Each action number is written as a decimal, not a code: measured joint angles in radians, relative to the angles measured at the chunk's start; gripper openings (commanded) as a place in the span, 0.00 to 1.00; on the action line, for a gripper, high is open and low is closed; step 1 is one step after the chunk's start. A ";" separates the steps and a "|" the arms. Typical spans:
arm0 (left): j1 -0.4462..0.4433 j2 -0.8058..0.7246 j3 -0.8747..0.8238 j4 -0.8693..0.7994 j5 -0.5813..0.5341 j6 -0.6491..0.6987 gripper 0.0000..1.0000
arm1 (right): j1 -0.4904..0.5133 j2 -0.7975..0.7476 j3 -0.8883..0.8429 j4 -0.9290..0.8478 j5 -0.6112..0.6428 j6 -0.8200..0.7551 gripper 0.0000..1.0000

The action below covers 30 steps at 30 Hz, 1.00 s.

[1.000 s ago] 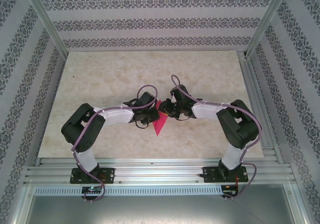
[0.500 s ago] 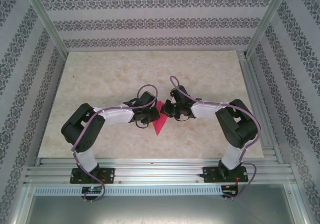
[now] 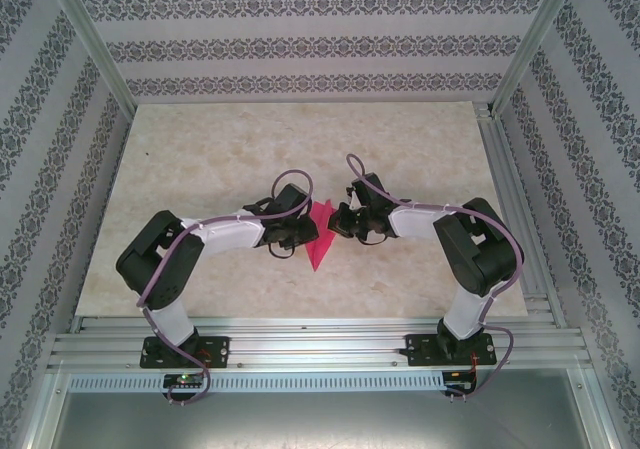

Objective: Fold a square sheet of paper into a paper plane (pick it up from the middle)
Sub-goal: Fourth fold the wing at the center of the table.

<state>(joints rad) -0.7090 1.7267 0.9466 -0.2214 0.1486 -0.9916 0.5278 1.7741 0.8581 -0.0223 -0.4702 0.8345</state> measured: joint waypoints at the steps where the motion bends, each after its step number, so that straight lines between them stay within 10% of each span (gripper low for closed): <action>1: -0.001 -0.016 -0.016 0.004 0.000 0.008 0.34 | 0.000 0.000 -0.003 0.000 -0.004 0.000 0.00; 10: -0.087 -0.181 -0.126 0.011 -0.066 0.111 0.50 | 0.000 0.000 -0.003 0.000 -0.018 -0.008 0.00; 30: -0.274 -0.012 0.045 -0.209 -0.335 0.260 0.34 | 0.000 0.000 -0.003 0.000 -0.018 -0.007 0.00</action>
<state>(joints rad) -0.9833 1.7149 0.9916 -0.4301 -0.1864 -0.7319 0.5274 1.7737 0.8555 -0.0223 -0.4885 0.8272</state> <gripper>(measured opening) 0.353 0.043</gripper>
